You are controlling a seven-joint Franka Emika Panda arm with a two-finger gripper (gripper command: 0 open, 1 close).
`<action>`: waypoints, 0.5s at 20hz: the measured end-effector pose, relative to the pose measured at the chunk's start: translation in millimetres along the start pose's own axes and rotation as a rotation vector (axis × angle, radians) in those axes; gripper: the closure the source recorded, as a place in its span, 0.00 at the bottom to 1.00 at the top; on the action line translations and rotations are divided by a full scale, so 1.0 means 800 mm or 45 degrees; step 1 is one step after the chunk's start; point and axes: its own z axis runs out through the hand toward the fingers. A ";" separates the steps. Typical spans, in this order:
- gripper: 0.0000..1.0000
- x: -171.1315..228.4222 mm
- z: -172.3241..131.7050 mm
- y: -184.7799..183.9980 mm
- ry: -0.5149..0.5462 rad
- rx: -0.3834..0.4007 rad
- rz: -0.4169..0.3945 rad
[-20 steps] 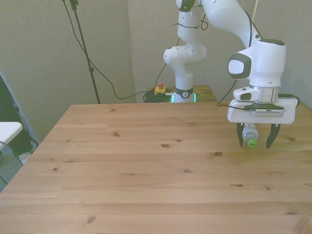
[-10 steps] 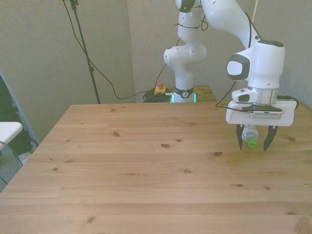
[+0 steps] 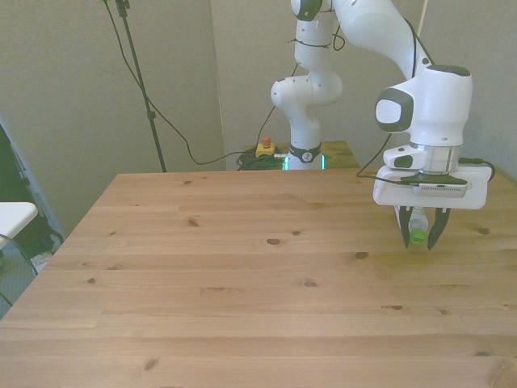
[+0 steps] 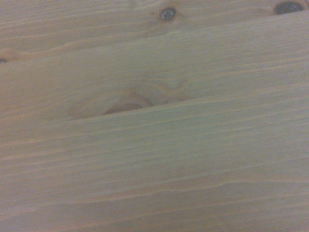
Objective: Stand the water bottle
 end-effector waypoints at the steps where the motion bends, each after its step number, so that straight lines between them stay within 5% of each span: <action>1: 1.00 0.001 0.000 0.000 0.000 -0.001 0.000; 10: 1.00 0.002 0.004 0.005 -0.027 -0.009 -0.009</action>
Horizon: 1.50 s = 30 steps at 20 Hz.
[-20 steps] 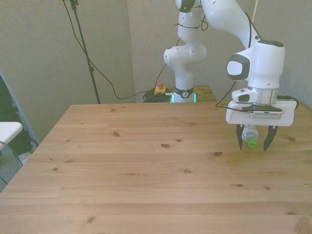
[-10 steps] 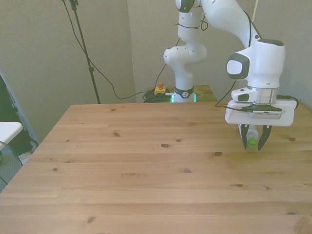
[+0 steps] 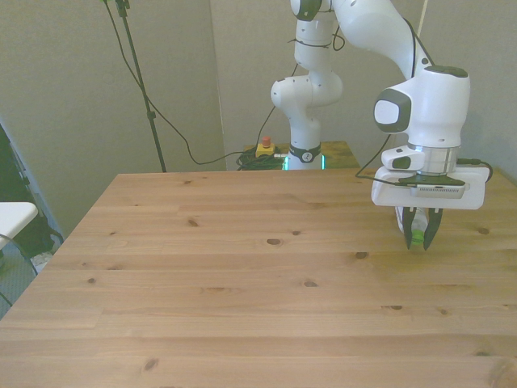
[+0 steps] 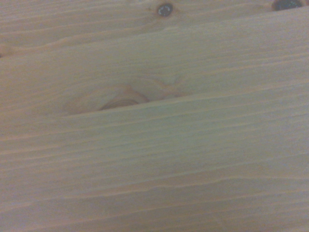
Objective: Stand the water bottle
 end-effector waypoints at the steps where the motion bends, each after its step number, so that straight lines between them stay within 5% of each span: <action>1: 1.00 0.001 0.000 0.000 -0.005 0.002 -0.005; 6: 1.00 0.013 -0.014 -0.001 -0.013 0.053 -0.032; 13: 1.00 0.030 -0.098 -0.005 0.049 0.186 -0.053; 22: 1.00 0.025 -0.192 0.033 0.448 0.340 -0.063; 30: 1.00 0.064 -0.207 0.066 0.773 0.416 0.073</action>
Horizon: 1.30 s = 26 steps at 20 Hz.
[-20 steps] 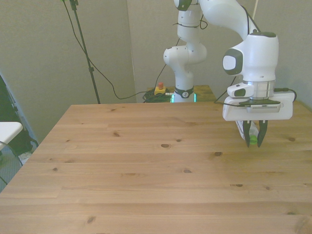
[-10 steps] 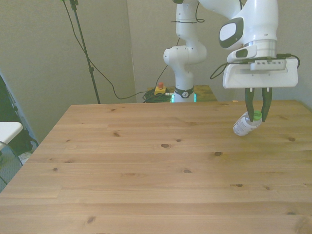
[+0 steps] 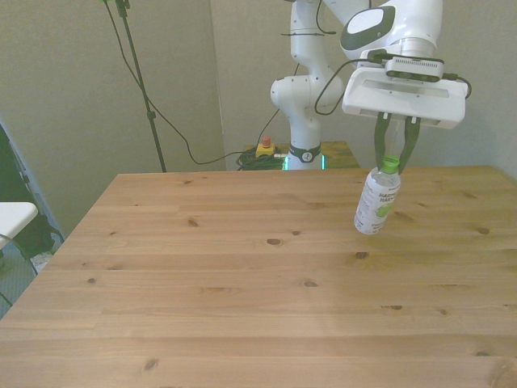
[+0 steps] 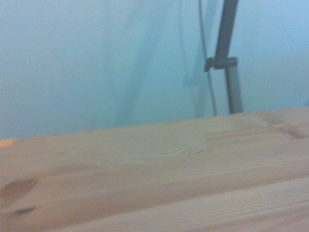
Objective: Stand the water bottle
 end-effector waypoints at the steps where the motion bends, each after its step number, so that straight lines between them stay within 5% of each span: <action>1: 1.00 0.007 0.004 0.003 0.027 0.007 0.022; 11: 1.00 0.038 0.071 0.006 0.234 0.069 0.125; 26: 1.00 0.042 0.124 0.023 0.297 0.076 0.194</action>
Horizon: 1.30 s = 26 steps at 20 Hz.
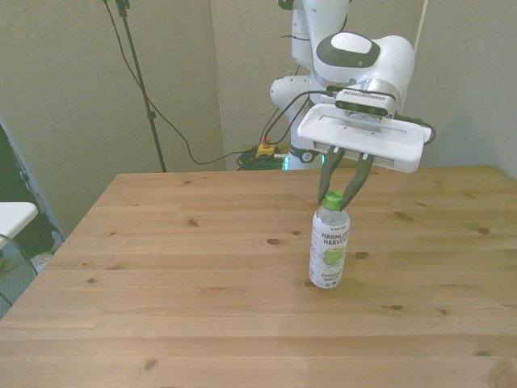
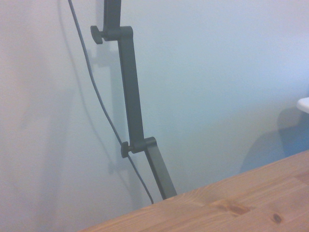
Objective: Stand the water bottle
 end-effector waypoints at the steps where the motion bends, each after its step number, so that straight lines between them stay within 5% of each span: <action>1: 1.00 0.000 0.003 0.002 0.002 -0.003 0.000; 5: 1.00 -0.001 0.011 0.011 0.004 -0.014 0.000; 6: 0.00 -0.001 0.013 0.013 0.004 -0.017 -0.001; 26: 0.00 0.032 0.013 0.032 -0.012 -0.032 0.051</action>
